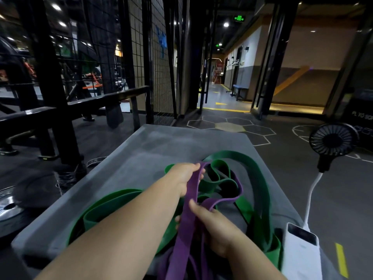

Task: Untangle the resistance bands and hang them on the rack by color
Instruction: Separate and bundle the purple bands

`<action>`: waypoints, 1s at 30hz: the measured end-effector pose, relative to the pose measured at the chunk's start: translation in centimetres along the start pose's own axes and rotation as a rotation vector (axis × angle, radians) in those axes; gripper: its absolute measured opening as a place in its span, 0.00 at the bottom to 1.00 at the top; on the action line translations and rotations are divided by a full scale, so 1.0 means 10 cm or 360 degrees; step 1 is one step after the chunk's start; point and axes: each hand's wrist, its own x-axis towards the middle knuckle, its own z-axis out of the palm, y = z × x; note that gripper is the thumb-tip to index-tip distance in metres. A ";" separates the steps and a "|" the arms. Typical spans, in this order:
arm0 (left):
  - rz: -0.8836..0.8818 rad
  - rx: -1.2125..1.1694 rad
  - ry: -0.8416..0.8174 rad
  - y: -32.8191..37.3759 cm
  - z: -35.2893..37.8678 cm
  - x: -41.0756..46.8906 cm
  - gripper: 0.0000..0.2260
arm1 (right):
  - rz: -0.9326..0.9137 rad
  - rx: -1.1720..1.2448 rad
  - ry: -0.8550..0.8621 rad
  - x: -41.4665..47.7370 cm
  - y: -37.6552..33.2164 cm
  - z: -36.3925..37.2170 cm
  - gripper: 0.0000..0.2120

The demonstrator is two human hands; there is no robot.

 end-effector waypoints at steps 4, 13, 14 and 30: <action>0.0283 0.0045 -0.0222 0.14 0.04 -0.25 0.08 | 0.0042 0.0257 0.0021 0.07 -0.07 -0.05 0.40; 0.0269 0.0104 -0.0794 0.20 -0.47 -0.90 0.07 | -0.0092 0.0749 0.0294 0.11 -0.13 -0.13 0.43; 0.0280 0.0153 -0.0749 0.19 -0.54 -0.92 0.06 | -0.0110 0.0767 0.0340 0.09 -0.15 -0.12 0.40; 0.0327 0.0126 -0.0354 -0.10 -0.92 -1.39 0.09 | -0.0242 -0.0561 0.0221 -0.27 -0.18 0.07 0.18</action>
